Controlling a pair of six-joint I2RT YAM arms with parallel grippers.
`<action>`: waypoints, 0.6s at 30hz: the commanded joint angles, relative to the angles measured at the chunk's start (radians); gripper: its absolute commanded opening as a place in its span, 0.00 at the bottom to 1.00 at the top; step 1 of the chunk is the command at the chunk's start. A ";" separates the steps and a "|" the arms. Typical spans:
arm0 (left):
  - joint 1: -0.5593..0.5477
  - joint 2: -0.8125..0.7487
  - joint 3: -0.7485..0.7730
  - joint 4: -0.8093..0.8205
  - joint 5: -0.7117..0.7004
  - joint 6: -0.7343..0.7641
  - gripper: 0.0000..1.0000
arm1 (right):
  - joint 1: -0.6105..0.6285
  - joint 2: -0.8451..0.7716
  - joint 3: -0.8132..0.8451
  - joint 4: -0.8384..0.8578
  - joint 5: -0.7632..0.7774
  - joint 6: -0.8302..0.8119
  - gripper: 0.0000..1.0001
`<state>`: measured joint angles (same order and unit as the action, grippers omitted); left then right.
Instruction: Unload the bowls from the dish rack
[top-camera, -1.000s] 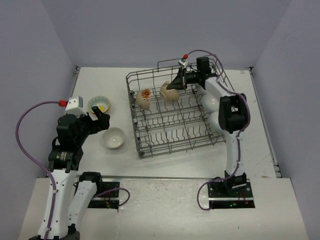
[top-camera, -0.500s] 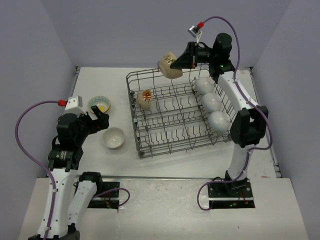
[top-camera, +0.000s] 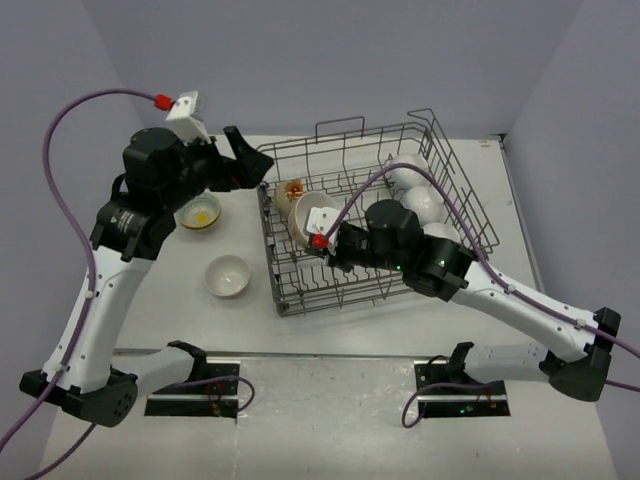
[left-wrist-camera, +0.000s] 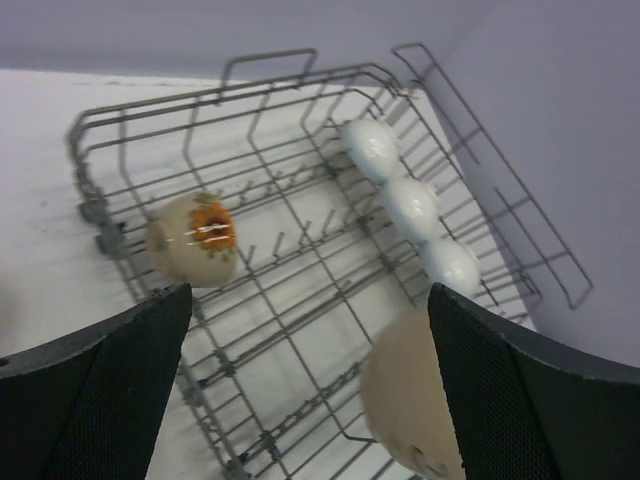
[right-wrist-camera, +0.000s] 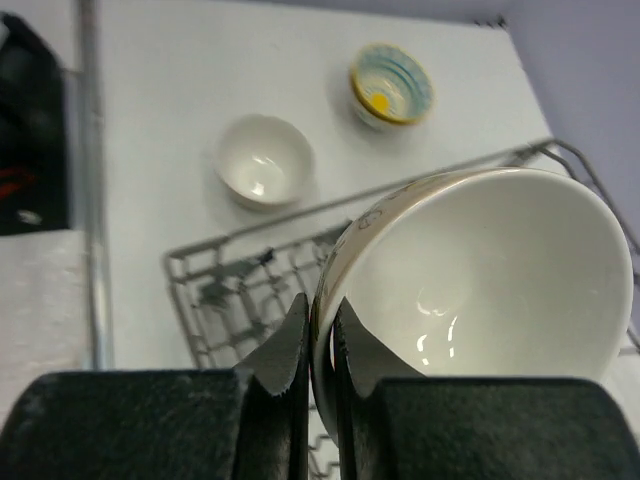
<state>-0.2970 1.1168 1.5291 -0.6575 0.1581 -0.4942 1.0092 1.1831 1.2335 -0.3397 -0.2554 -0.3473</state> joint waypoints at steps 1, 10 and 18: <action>-0.125 0.043 0.080 -0.047 -0.026 -0.035 1.00 | 0.049 0.027 0.014 0.055 0.417 -0.215 0.00; -0.382 0.156 0.003 -0.116 -0.265 -0.012 0.96 | 0.149 0.067 0.031 0.019 0.591 -0.286 0.00; -0.476 0.244 -0.014 -0.168 -0.334 0.002 0.79 | 0.178 0.104 0.080 0.013 0.631 -0.317 0.00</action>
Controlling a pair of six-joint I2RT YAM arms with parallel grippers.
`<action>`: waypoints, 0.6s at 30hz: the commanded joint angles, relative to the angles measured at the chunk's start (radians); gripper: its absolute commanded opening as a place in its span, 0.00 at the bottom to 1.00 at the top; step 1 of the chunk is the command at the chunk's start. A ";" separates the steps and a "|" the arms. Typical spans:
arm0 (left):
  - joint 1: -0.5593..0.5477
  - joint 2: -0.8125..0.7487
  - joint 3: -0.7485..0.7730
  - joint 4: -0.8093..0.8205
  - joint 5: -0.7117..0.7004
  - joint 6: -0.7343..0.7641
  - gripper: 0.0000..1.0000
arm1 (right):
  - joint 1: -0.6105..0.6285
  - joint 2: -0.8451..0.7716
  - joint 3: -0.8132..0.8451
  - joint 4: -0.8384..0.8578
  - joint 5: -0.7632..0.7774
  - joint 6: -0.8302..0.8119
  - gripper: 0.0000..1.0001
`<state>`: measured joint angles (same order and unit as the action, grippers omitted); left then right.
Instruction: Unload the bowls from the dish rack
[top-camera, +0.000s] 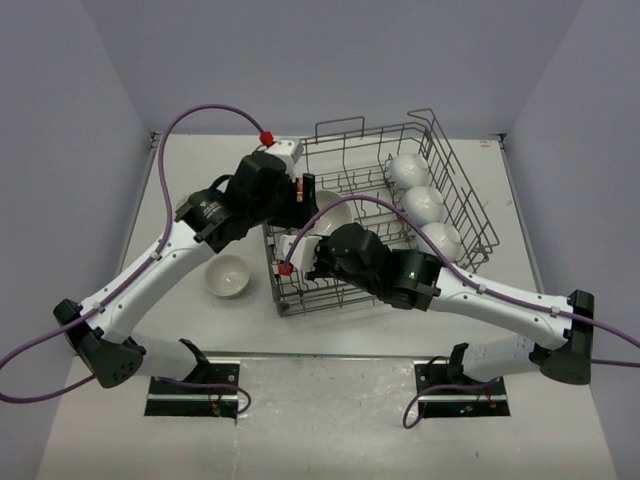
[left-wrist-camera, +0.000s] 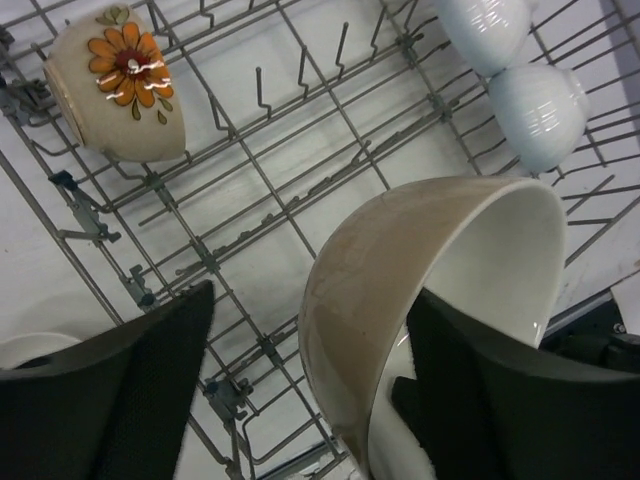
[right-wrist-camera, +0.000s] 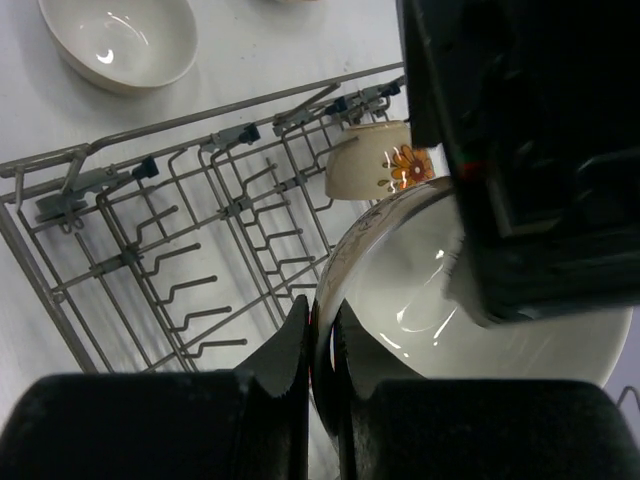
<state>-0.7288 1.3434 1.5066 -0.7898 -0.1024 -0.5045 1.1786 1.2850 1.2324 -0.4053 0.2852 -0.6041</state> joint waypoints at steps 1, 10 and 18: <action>-0.052 0.025 0.010 -0.052 -0.130 0.011 0.67 | 0.009 0.010 0.100 0.069 0.095 -0.062 0.00; -0.066 0.065 0.035 -0.134 -0.296 -0.017 0.00 | 0.024 0.040 0.151 0.063 0.138 -0.040 0.00; -0.066 -0.041 0.014 -0.158 -0.450 -0.077 0.00 | 0.023 0.056 0.131 0.121 0.132 -0.002 0.32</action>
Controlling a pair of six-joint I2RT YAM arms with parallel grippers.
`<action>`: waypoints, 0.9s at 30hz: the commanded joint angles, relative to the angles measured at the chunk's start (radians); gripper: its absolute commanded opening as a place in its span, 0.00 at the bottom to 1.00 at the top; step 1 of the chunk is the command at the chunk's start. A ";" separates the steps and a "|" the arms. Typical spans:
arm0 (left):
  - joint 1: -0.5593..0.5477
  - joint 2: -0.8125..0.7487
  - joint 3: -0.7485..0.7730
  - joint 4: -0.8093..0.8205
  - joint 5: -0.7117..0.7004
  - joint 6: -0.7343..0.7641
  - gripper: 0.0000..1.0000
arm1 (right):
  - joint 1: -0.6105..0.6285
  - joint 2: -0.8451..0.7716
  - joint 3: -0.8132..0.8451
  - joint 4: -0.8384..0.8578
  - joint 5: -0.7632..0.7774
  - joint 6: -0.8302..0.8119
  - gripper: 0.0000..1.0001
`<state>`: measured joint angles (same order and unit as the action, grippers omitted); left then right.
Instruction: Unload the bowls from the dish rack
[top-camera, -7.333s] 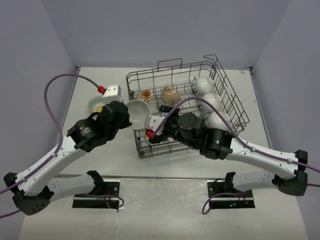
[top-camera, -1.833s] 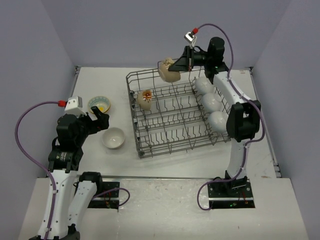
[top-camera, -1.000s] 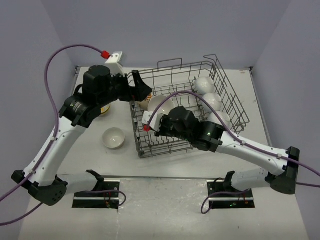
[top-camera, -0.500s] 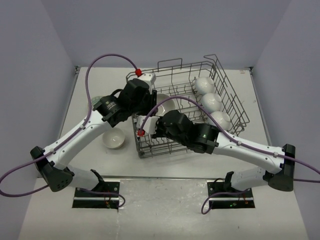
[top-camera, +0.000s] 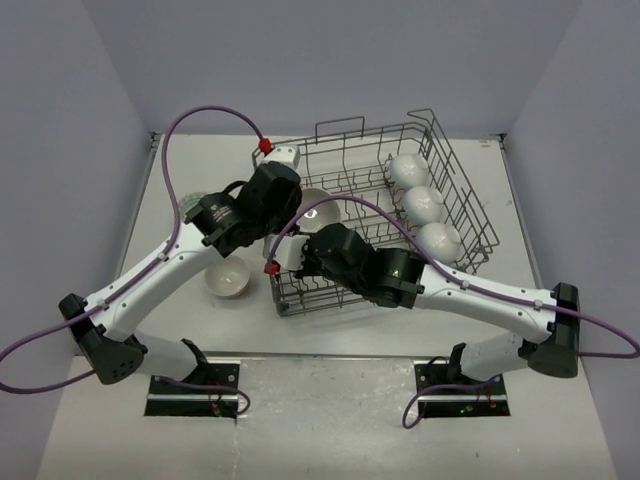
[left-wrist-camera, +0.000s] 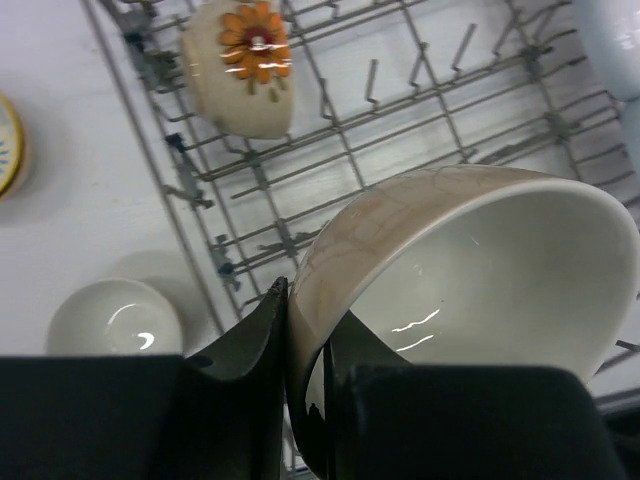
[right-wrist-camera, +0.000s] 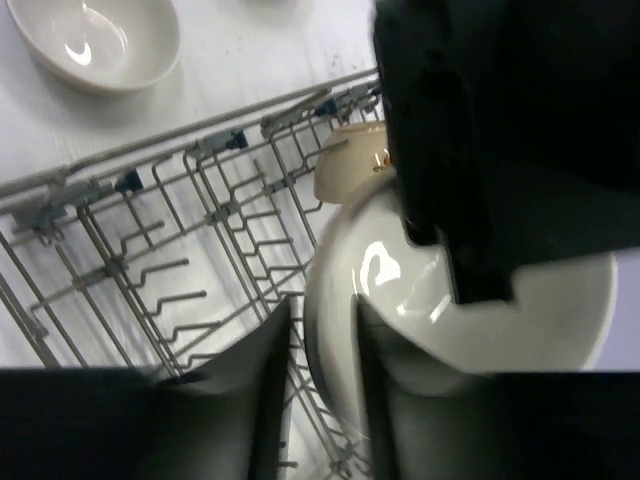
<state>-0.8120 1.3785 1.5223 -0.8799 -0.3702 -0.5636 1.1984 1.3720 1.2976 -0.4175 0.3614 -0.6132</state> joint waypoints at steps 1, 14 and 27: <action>0.023 -0.110 -0.023 -0.067 -0.220 -0.045 0.00 | 0.003 -0.031 0.062 0.146 0.045 0.019 0.56; 0.649 -0.455 -0.563 0.114 0.137 -0.050 0.00 | -0.042 -0.212 -0.041 0.146 0.054 0.211 0.81; 0.812 -0.372 -0.780 0.265 0.430 -0.045 0.00 | -0.043 -0.422 -0.211 0.135 -0.027 0.248 0.83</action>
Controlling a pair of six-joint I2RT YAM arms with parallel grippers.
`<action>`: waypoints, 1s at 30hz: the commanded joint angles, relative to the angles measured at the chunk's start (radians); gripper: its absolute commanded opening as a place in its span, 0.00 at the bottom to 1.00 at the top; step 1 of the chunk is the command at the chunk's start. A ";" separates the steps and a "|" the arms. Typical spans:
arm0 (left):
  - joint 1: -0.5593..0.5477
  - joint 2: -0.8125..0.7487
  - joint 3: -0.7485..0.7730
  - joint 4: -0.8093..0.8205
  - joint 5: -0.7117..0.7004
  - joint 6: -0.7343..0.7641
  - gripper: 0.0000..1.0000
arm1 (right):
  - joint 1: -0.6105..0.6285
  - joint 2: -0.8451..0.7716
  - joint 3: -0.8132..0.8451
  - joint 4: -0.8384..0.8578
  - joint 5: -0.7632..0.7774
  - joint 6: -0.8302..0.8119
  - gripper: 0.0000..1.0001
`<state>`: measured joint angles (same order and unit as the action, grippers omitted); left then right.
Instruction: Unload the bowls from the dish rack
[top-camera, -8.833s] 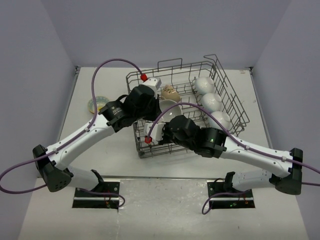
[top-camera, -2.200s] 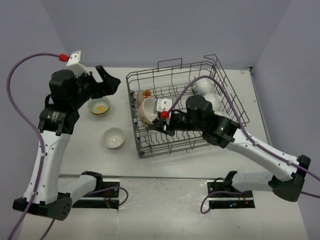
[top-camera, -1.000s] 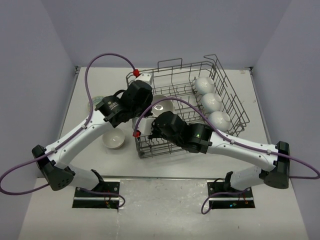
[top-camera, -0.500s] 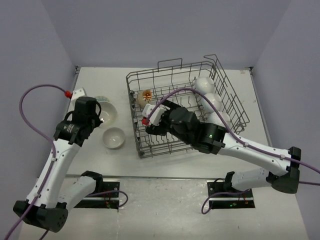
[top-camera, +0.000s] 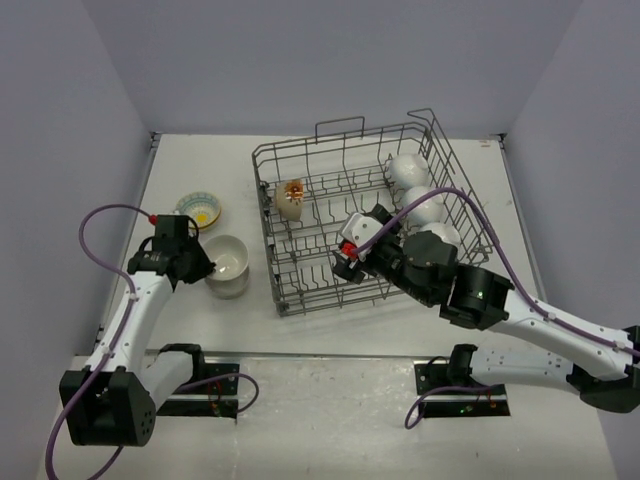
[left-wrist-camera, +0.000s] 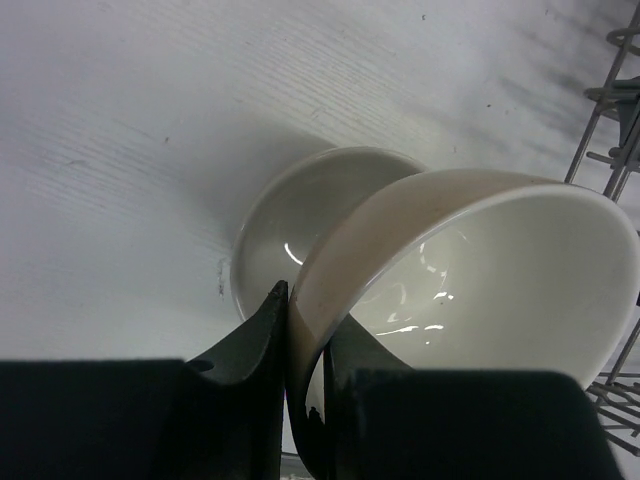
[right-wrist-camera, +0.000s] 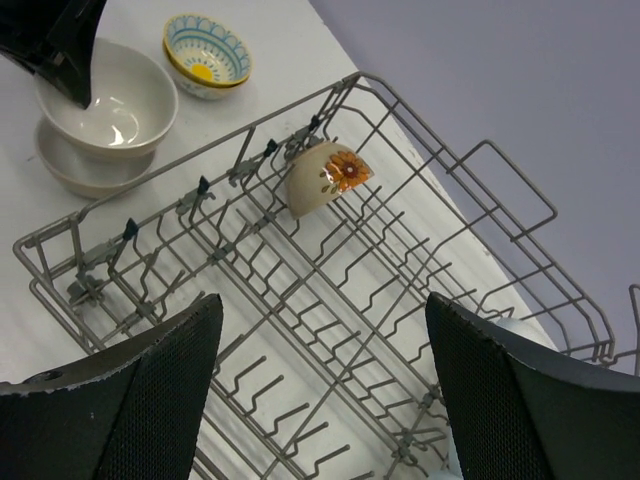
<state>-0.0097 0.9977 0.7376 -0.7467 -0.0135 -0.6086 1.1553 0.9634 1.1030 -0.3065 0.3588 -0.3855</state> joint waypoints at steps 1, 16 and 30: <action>0.010 0.013 -0.006 0.139 0.073 0.001 0.00 | 0.001 -0.020 -0.017 0.024 -0.030 0.022 0.82; 0.010 0.041 -0.049 0.122 0.040 -0.025 0.11 | 0.000 -0.045 -0.035 0.027 -0.031 0.000 0.83; 0.010 0.041 -0.040 0.099 0.052 -0.025 0.30 | 0.000 -0.065 -0.045 0.032 -0.060 -0.004 0.83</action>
<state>-0.0063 1.0561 0.6727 -0.6842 0.0113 -0.6182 1.1553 0.9073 1.0576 -0.3065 0.3145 -0.3851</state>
